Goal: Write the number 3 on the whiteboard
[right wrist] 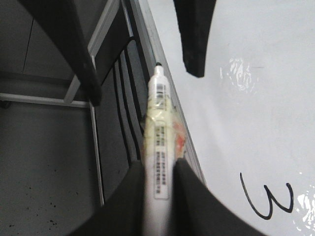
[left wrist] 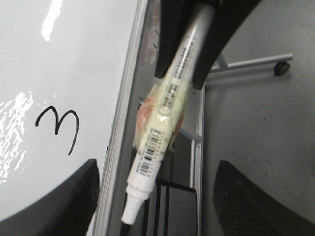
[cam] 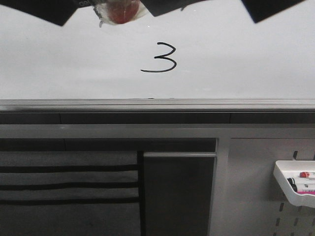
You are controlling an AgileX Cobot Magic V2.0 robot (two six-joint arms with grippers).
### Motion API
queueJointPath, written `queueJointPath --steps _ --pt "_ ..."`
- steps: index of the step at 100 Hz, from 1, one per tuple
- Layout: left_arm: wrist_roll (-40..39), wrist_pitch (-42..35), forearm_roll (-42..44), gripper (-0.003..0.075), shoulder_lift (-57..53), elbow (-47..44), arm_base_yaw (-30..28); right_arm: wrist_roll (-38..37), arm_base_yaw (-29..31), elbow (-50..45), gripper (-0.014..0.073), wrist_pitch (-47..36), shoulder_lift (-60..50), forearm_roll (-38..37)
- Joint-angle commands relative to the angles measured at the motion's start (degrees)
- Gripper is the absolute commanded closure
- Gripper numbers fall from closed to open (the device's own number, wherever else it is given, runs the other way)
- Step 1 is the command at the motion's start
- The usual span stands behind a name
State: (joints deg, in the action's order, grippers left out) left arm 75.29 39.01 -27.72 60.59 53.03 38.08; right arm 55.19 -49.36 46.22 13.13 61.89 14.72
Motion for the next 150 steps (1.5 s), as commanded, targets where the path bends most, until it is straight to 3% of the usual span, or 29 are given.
queueJointPath --steps 1,48,62,109,150 --pt "0.0 -3.5 3.4 0.0271 0.3 2.0 1.6 0.4 0.0 1.5 0.064 -4.6 -0.8 0.1" --pt "0.0 -5.5 5.3 0.0273 0.8 2.0 2.6 2.2 0.0 1.5 0.064 -4.5 -0.8 0.0" --pt "0.0 -5.1 5.3 0.0323 1.2 2.0 2.6 5.9 -1.0 1.5 0.064 -4.5 -0.8 0.0" --pt "0.0 -5.1 5.3 0.0536 1.4 2.0 2.6 5.9 -1.2 1.5 0.064 -4.7 -0.8 0.0" --pt "0.0 -5.1 5.3 0.0631 1.4 2.0 2.6 5.9 -1.2 1.5 0.064 -4.7 -0.8 0.0"
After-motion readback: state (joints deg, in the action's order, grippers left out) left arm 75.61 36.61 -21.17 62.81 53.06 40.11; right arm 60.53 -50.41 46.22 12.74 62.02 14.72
